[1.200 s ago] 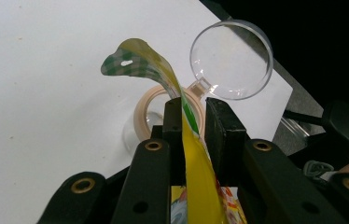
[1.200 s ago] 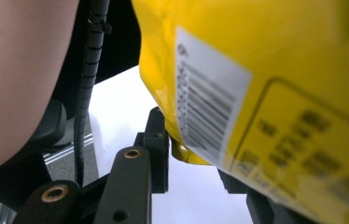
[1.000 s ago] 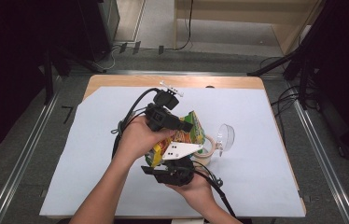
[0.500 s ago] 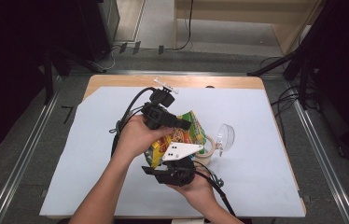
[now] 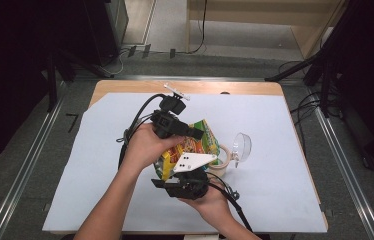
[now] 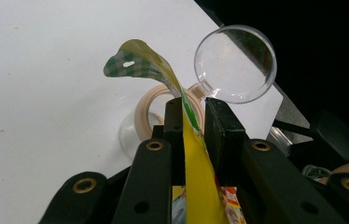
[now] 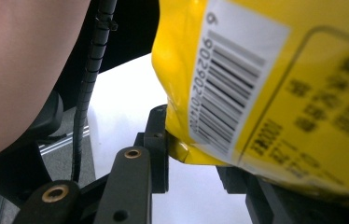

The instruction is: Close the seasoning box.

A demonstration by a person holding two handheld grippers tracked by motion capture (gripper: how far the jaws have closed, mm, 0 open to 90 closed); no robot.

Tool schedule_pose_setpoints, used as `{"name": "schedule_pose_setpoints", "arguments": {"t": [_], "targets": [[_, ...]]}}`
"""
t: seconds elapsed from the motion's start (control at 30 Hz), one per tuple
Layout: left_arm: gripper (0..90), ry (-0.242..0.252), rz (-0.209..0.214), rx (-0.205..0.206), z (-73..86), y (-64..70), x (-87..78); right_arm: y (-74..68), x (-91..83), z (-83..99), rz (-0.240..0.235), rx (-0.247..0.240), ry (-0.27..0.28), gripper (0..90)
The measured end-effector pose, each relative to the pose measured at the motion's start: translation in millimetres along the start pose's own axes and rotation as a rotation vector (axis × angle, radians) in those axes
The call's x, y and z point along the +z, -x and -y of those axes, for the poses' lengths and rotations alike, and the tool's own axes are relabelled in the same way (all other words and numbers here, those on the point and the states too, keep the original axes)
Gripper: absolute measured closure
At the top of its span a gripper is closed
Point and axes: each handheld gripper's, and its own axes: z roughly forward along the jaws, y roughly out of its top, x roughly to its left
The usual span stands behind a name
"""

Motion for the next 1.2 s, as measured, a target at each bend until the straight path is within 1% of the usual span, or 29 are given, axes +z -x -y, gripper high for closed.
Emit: {"name": "schedule_pose_setpoints", "arguments": {"t": [0.2, 0.3, 0.33, 0.43, 0.53, 0.6, 0.73, 0.83, 0.9, 1.03, 1.2], "targets": [[78.7, 0.003, -0.006, -0.012, 0.1, -0.9, -0.2, -0.2, -0.4, -0.6, -0.002, -0.005, -0.004, 70.4], [78.6, -0.003, -0.023, -0.006, 0.3, 0.6, 0.7, 0.3, 0.4, 0.0, -0.004, -0.003, -0.004, 70.3], [78.8, -0.006, -0.037, 0.001, 0.5, 1.3, 1.2, 1.2, 1.0, 0.8, -0.006, -0.006, -0.005, 70.3], [78.9, -0.007, -0.038, 0.0, 0.3, 1.2, 1.8, 1.5, 2.0, 3.4, -0.004, -0.001, -0.007, 70.4], [78.4, -0.001, -0.031, -0.006, -0.1, -0.2, 1.2, 0.6, 0.4, 2.3, -0.002, -0.002, -0.004, 70.4], [78.4, 0.004, -0.025, -0.008, 0.0, -0.7, 0.4, 0.2, -0.4, 1.5, -0.003, -0.006, -0.003, 70.3], [78.5, 0.008, -0.028, -0.014, 0.3, -0.1, -1.0, 0.0, -0.9, 0.0, -0.006, -0.012, -0.011, 70.3], [78.5, 0.018, -0.023, -0.015, 0.1, -0.8, -2.7, -0.9, -1.9, -0.9, 0.002, -0.025, -0.014, 70.3], [78.5, 0.018, -0.039, -0.017, 0.2, -1.0, -2.7, -0.5, -3.0, -1.7, 0.006, -0.039, -0.017, 70.2], [78.4, 0.005, -0.041, -0.016, 0.1, -1.2, -1.4, -0.6, -1.8, -1.7, -0.002, -0.026, -0.025, 70.2], [78.5, 0.002, -0.037, -0.013, -0.1, -0.7, 1.0, 0.6, -0.8, -0.9, -0.004, -0.019, -0.03, 70.3]]}}
